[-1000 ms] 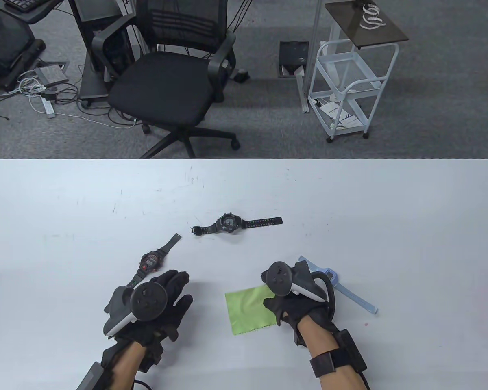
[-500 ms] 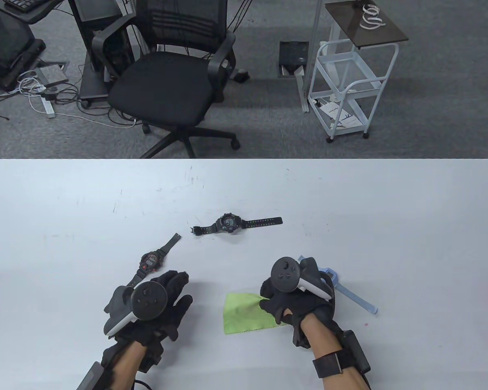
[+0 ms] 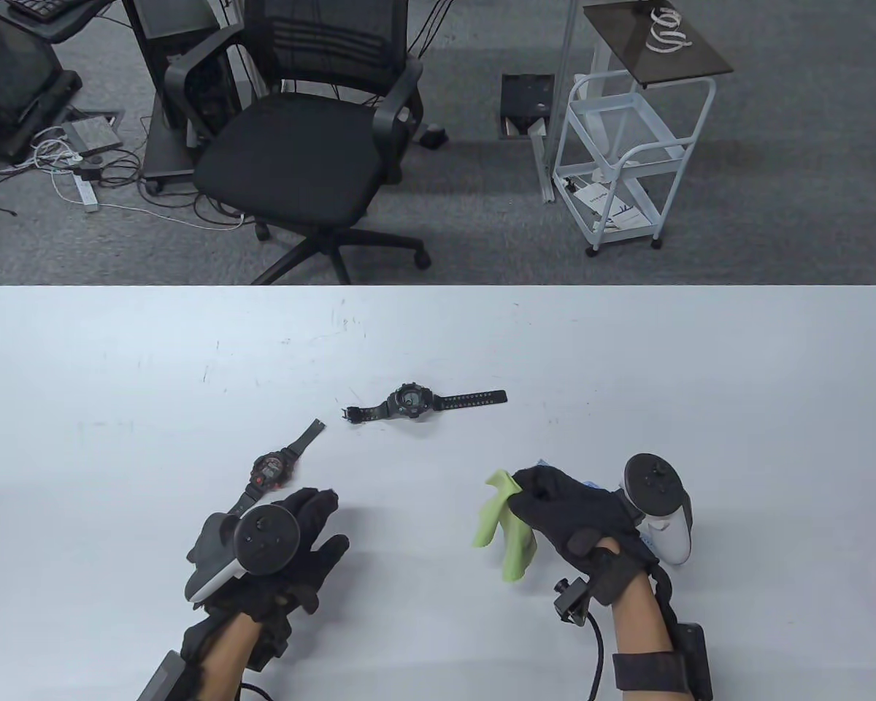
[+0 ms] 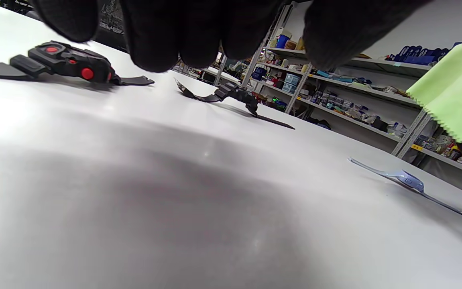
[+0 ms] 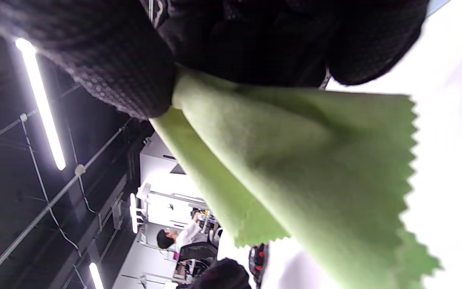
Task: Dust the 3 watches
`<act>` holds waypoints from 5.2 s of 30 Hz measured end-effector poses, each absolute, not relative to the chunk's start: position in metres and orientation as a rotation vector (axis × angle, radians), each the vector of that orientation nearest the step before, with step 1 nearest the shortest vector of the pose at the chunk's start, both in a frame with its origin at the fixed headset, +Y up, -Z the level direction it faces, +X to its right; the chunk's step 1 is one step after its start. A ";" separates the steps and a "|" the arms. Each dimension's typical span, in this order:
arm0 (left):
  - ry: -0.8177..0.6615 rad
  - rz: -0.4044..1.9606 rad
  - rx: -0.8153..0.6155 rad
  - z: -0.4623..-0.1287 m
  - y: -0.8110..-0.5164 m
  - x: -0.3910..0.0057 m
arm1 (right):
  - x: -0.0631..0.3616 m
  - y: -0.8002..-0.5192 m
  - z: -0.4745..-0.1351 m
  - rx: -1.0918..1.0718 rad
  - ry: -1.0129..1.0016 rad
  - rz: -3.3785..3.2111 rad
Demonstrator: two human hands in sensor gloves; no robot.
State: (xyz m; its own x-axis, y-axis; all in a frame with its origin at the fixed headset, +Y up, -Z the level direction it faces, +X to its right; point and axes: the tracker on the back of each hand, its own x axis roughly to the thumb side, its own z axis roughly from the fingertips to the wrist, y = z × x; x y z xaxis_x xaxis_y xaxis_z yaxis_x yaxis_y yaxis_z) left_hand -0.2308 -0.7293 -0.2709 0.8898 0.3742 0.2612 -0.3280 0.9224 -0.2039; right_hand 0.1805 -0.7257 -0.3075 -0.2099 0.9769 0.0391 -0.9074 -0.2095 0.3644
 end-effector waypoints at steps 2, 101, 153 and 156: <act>-0.298 0.381 -0.146 -0.272 -0.727 -0.232 | 0.181 -0.725 -0.308 0.312 0.304 1.760; -0.646 0.854 -0.101 -0.262 -0.712 -0.206 | 0.096 -0.751 -0.304 0.542 0.542 1.691; -0.612 0.681 -0.078 -0.260 -0.712 -0.214 | 0.104 -0.748 -0.303 0.452 0.508 2.024; -0.608 0.672 -0.081 -0.260 -0.713 -0.214 | 0.105 -0.745 -0.303 0.466 0.494 2.047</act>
